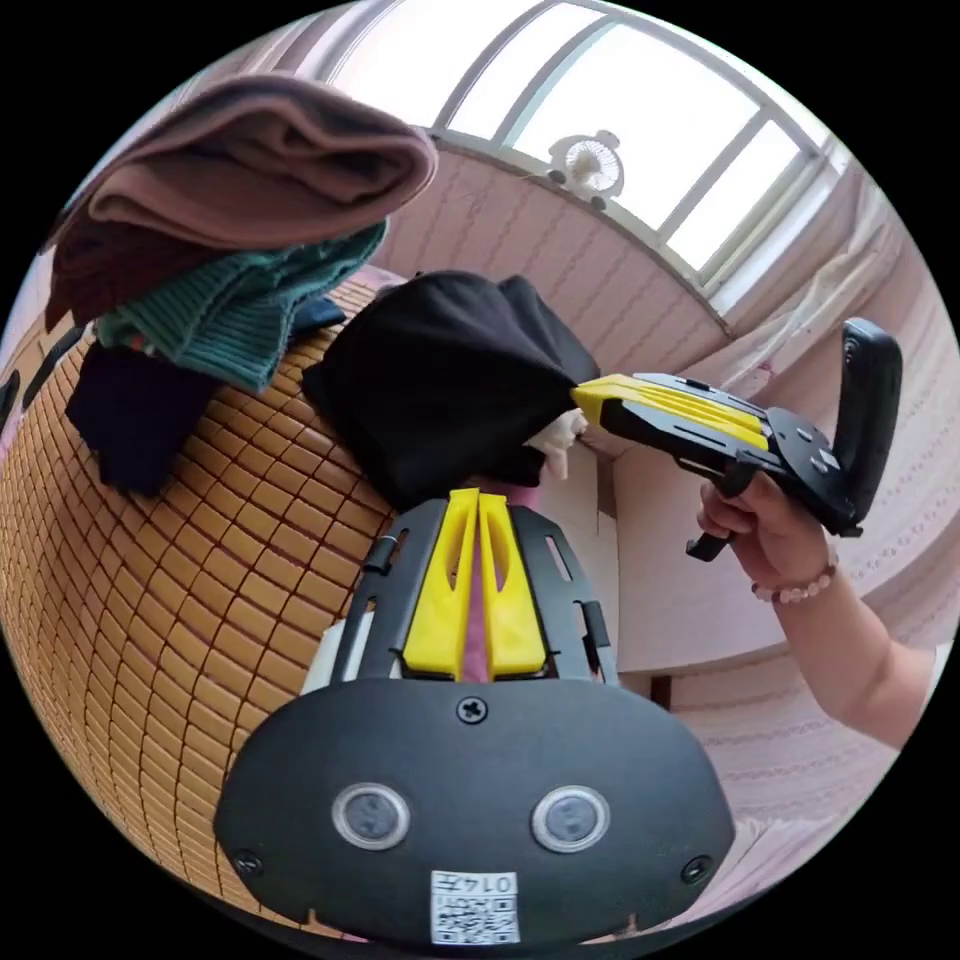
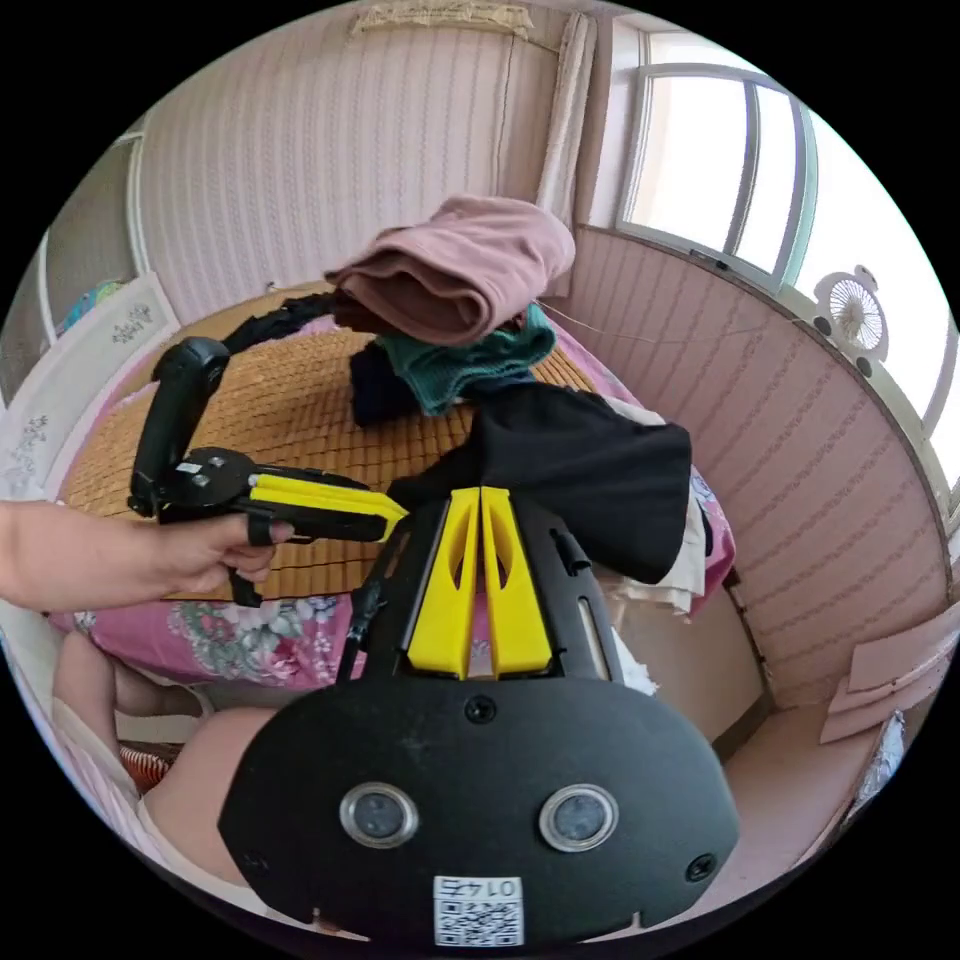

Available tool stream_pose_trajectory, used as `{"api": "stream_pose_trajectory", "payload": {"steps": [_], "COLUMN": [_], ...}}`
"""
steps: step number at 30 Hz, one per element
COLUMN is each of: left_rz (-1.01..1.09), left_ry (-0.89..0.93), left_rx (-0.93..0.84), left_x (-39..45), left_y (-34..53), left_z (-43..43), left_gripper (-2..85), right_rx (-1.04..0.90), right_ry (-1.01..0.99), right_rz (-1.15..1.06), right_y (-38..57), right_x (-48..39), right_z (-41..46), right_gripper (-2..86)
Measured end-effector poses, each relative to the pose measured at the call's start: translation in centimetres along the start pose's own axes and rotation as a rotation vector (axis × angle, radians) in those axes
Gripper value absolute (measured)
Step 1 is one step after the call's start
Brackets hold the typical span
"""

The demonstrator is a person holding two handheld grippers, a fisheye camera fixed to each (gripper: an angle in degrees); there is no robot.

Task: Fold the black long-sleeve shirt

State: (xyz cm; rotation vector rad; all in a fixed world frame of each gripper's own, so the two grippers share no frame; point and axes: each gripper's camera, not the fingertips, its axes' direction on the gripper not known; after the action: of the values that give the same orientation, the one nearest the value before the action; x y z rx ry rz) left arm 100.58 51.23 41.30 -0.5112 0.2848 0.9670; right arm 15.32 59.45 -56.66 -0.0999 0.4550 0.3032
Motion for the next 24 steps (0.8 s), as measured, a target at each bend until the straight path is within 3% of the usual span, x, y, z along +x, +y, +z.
{"api": "stream_pose_trajectory", "payload": {"steps": [6,10,14,19,24], "left_rz": [-0.087,-0.242,-0.343,-0.292,-0.395], "left_ry": [0.004,-0.216,-0.424,-0.621,-0.65], "left_rx": [0.209,0.348,0.444,0.517,0.501], "left_x": [-0.1,-1.2,-0.3,4.8,5.5], "left_y": [11.9,22.6,30.5,39.5,48.5], "left_z": [-16.0,-29.8,-41.0,-52.4,-53.9], "left_gripper": [-1.0,-1.0,-1.0,-1.0,-1.0], "right_rx": [0.107,0.118,0.257,0.399,0.24], "right_ry": [-0.271,-0.564,-0.874,-0.985,-0.821], "right_rz": [-0.075,-0.092,-0.127,-0.244,-0.477], "right_y": [1.7,-1.8,-5.9,-6.6,-1.4], "right_x": [-8.5,-16.2,-24.8,-31.8,-37.2], "right_z": [-5.8,-5.9,-8.8,-13.4,-12.4], "right_gripper": [-0.9,-0.9,-1.0,-0.9,-0.9]}}
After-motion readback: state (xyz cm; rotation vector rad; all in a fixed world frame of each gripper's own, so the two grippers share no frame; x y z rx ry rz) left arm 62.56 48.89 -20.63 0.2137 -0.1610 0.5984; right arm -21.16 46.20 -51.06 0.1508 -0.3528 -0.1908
